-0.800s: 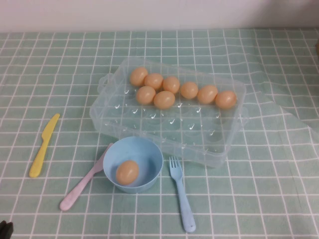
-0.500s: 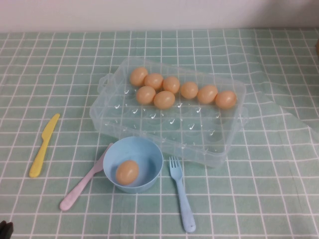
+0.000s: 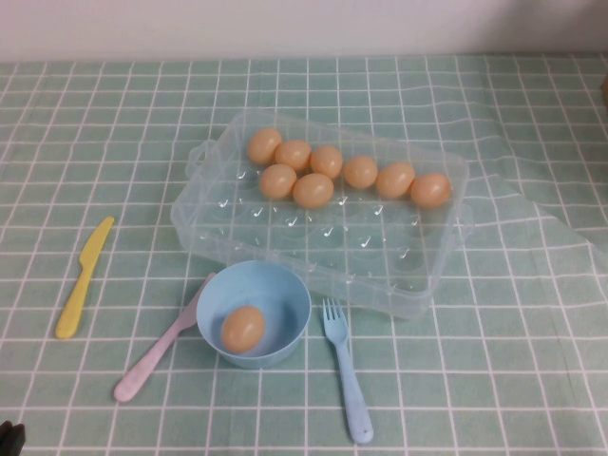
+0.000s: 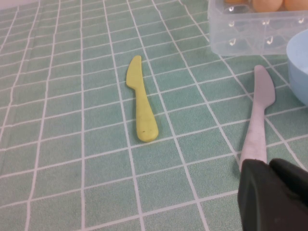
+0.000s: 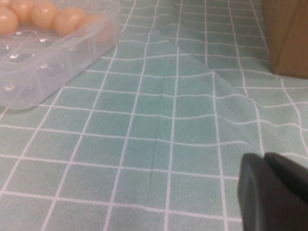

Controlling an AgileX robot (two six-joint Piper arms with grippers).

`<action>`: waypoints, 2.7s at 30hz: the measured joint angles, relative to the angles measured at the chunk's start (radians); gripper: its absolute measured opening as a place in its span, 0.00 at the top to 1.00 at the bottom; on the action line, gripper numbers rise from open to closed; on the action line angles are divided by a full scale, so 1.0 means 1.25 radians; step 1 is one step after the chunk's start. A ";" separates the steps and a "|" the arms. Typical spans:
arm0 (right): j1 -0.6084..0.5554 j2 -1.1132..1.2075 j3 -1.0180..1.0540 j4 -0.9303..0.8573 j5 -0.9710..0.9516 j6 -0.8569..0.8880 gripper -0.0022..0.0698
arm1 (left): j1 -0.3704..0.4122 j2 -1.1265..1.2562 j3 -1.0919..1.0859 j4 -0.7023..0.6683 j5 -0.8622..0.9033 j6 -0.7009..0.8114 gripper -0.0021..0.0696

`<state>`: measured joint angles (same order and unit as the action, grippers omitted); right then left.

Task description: Take an egg out of the egg box

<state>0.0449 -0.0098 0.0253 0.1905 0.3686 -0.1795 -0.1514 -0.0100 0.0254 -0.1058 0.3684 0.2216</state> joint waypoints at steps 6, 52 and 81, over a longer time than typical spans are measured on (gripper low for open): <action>0.000 0.000 0.000 0.000 0.000 0.000 0.99 | 0.000 0.000 0.000 0.000 0.000 0.000 0.97; 0.000 0.015 -0.039 0.596 -0.049 0.000 0.99 | 0.000 0.000 0.000 0.001 0.000 0.000 0.97; 0.157 0.979 -0.800 0.184 0.511 -0.069 0.99 | 0.000 0.000 0.000 0.001 0.000 0.000 0.97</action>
<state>0.2417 1.2145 -0.9741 0.4207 1.0075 -0.2658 -0.1514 -0.0100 0.0254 -0.1042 0.3684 0.2216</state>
